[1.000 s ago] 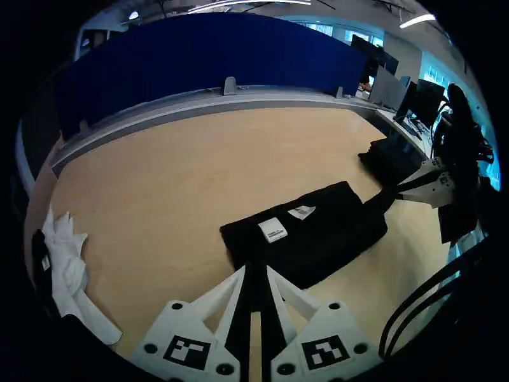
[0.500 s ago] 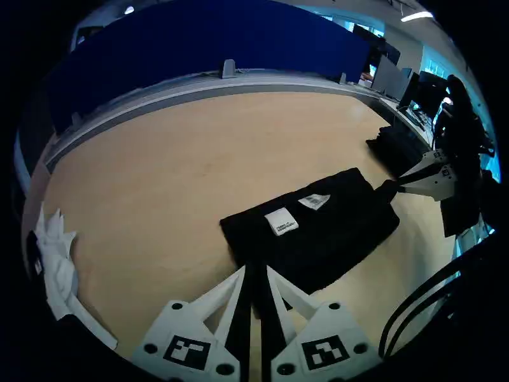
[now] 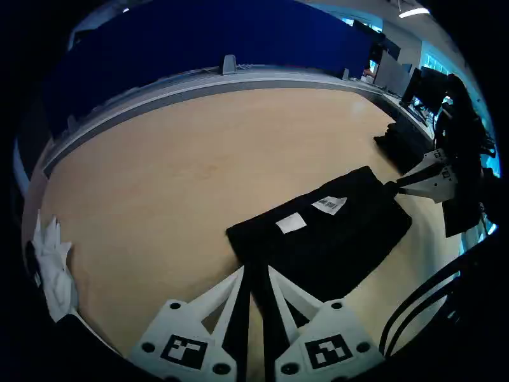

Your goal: Fold towel

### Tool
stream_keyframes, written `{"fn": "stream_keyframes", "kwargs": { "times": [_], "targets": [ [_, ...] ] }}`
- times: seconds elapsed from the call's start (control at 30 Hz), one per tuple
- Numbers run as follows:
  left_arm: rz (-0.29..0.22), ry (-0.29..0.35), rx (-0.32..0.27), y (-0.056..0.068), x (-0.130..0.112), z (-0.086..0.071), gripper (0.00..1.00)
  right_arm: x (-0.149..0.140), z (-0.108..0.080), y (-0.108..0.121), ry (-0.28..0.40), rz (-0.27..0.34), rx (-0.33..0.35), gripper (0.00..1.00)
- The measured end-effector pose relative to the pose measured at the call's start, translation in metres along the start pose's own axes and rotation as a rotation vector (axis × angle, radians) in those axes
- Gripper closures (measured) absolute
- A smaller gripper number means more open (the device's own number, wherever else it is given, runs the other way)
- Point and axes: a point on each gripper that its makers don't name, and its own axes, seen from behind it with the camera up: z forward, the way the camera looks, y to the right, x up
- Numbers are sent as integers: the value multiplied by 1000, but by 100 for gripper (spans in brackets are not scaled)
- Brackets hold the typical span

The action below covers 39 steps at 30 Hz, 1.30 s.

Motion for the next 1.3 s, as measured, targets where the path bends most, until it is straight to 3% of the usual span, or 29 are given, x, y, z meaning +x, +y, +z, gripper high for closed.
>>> {"fn": "stream_keyframes", "kwargs": {
  "times": [0.23, 0.4, 0.63, 0.83, 0.97, 1.0, 1.3],
  "targets": [
    [14, 0, 20, -7, 3, 7, 79, 2, 10, 9, -4, -7, -32, 76],
    [32, 11, 41, -15, 10, 10, 68, 7, 14, 17, -2, -29, -69, 59],
    [43, 21, 66, -25, 19, 14, 59, 16, 18, 25, 20, -48, -110, 45],
    [61, 35, 97, -35, 28, 16, 37, 30, 17, 41, 62, -20, -163, 20],
    [82, 49, 121, -42, 36, 16, 14, 37, 16, 50, 80, -1, -186, 4],
    [85, 55, 125, -44, 38, 15, 13, 39, 15, 52, 84, 2, -189, 0],
    [72, 67, 123, -49, 40, 9, 12, 45, 7, 59, 111, 14, -201, 0]
  ]
}}
